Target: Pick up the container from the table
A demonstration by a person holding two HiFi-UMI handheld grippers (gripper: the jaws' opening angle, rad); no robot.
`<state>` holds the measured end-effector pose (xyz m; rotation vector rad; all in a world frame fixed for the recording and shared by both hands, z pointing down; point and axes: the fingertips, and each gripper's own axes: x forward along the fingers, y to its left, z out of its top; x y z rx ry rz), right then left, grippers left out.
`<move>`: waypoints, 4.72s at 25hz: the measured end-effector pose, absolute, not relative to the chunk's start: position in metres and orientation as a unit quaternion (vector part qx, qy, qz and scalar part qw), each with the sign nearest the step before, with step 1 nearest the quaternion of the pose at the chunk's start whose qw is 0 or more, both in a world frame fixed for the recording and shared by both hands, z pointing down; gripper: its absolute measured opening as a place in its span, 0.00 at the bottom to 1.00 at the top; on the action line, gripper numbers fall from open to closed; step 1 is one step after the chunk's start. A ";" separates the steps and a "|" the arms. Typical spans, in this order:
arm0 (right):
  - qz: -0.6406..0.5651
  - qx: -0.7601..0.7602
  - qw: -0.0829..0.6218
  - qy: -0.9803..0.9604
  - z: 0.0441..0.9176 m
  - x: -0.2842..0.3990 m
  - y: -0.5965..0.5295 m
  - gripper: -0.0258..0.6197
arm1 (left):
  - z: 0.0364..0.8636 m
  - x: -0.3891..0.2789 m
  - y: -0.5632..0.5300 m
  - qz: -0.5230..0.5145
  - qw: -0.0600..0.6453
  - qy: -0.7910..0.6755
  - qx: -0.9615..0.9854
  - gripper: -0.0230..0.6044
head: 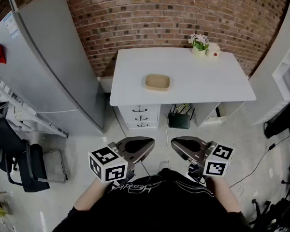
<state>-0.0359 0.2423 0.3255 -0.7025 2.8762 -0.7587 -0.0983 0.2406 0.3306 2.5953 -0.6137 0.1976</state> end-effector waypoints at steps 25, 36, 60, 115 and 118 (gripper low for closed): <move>-0.287 -0.231 0.066 0.928 0.332 0.058 0.125 0.05 | 0.342 -0.008 0.130 0.099 0.269 -0.242 0.927 0.04; -0.260 -0.216 0.080 0.938 0.318 0.097 0.085 0.05 | 0.332 0.029 0.092 0.104 0.235 -0.261 0.931 0.04; -0.309 -0.233 0.073 0.919 0.346 0.075 0.034 0.05 | 0.356 -0.017 0.052 0.083 0.285 -0.294 0.909 0.04; -0.502 -0.356 -0.059 0.786 0.567 0.053 -0.188 0.19 | 0.507 -0.098 -0.186 0.150 0.451 -0.291 0.830 0.04; -0.514 -0.361 -0.064 0.776 0.580 0.055 -0.190 0.19 | 0.512 -0.102 -0.191 0.152 0.454 -0.292 0.828 0.04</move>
